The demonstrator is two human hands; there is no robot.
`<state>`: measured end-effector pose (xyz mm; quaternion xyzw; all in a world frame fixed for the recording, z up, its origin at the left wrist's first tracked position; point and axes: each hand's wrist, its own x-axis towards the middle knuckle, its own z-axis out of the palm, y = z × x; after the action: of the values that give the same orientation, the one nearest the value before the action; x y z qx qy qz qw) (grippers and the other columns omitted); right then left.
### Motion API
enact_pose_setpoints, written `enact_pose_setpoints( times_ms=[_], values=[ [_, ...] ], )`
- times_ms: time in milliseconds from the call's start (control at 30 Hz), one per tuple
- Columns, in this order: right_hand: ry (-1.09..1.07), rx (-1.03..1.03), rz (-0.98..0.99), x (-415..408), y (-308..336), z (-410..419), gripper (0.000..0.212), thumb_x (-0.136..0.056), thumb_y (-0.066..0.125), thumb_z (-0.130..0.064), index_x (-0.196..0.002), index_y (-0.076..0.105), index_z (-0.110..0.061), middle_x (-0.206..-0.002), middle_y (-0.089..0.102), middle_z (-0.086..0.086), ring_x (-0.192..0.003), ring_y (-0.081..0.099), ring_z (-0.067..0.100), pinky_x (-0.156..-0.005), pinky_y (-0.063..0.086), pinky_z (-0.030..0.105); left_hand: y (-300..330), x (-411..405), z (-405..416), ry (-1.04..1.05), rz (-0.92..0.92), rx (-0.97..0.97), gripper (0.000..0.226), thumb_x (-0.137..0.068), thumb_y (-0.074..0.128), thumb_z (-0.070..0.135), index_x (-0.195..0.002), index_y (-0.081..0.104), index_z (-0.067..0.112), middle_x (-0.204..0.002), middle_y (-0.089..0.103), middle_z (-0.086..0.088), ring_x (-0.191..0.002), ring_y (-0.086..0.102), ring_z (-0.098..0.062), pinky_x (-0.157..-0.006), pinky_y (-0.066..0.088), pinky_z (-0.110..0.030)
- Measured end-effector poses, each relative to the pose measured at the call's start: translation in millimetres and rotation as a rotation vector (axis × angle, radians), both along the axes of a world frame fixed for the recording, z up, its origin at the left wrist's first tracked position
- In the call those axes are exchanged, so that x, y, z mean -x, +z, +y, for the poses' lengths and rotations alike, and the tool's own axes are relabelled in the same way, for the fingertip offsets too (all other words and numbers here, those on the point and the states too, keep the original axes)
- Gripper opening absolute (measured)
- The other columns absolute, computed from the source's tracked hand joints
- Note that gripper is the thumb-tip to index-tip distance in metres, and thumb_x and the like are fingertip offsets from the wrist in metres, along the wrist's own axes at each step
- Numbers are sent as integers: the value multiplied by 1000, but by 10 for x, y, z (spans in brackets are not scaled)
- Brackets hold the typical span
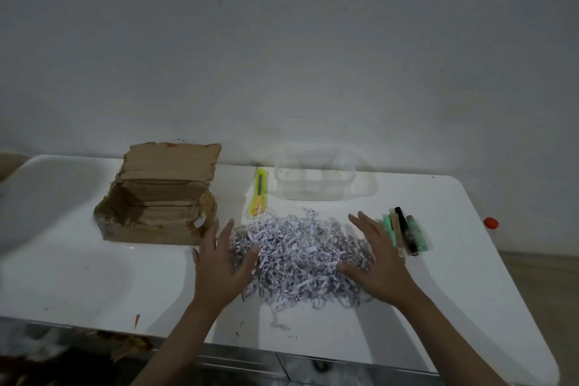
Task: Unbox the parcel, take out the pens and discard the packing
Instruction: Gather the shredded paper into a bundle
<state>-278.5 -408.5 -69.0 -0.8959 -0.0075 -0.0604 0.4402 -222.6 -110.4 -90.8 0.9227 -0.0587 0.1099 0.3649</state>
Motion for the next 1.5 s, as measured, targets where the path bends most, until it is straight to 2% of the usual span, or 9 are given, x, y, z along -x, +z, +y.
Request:
enact_pose_setpoints(
  times_ms=[167, 300, 533, 833, 967, 1067, 1167, 1267, 1500],
  values=[
    [59, 164, 8, 69, -251, 157, 128, -46, 73, -78, -149, 7, -41, -160, -10, -8, -147, -10, 18, -115, 18, 55, -92, -26, -161, -90, 111, -36, 99, -70, 25, 89, -149, 19, 29, -159, 12, -7, -147, 4, -20, -113, 9, -61],
    [99, 220, 32, -102, -237, 278, 135, -41, 70, -82, -149, 1, -40, -159, -14, -6, -147, -11, 27, -114, 8, 61, -42, -100, -371, -199, 114, -3, 85, -74, 28, 85, -147, 13, 43, -159, 10, 2, -146, 5, -16, -114, 9, -60],
    [217, 259, -61, -323, -371, 525, 131, -51, 68, -80, -152, 5, -25, -161, -3, 5, -148, -6, 24, -115, 11, 56, -33, 29, -696, -367, 169, 223, 49, -88, 23, 71, -133, 28, 53, -148, 34, 13, -139, 25, -3, -116, 23, -45],
    [243, 84, -71, -404, -400, 589, 89, -66, 70, -44, -144, 34, -19, -148, 32, -7, -141, 29, 15, -108, 33, 56, -88, 68, -774, -310, 137, 424, 43, -97, 31, 46, -130, 49, 24, -126, 56, 6, -122, 50, -11, -104, 40, -42],
    [276, 72, -26, -385, -298, 542, 94, -65, 70, -54, -145, 26, -29, -153, 23, -10, -143, 22, 11, -113, 29, 50, -82, 2, -672, -246, -24, 290, 57, -94, 32, 56, -138, 42, 21, -141, 43, -3, -133, 37, -10, -109, 35, -37],
    [304, 181, 53, -370, -129, 470, 114, -58, 69, -72, -146, 3, -42, -160, 4, -9, -147, 1, 11, -119, 6, 54, -38, -126, -569, -186, -138, 170, 62, -93, 31, 59, -138, 45, 19, -147, 37, -5, -136, 34, -16, -107, 34, -43],
    [335, 276, 170, -382, 34, 359, 130, -52, 77, -68, -142, -14, -49, -159, -18, -7, -145, -18, 14, -112, -15, 49, -38, -308, -497, -128, -63, 92, 74, -89, 24, 69, -143, 37, 20, -155, 25, -3, -142, 21, -18, -112, 21, -54],
    [366, 328, 227, -394, 128, 292, 137, -46, 80, -66, -137, -22, -54, -156, -28, -8, -142, -27, 14, -110, -20, 49, -62, -484, -461, -163, 109, 2, 95, -77, 11, 84, -149, 24, 23, -160, 8, 1, -146, 1, -13, -116, 3, -56],
    [381, 319, 285, -387, 180, 275, 134, -46, 81, -65, -136, -17, -56, -157, -22, -9, -143, -25, 15, -114, -16, 55, -70, -397, -498, -251, 122, -86, 92, -78, 10, 83, -140, 42, 23, -152, 31, 5, -144, 15, -10, -114, 6, -59]
  ],
)
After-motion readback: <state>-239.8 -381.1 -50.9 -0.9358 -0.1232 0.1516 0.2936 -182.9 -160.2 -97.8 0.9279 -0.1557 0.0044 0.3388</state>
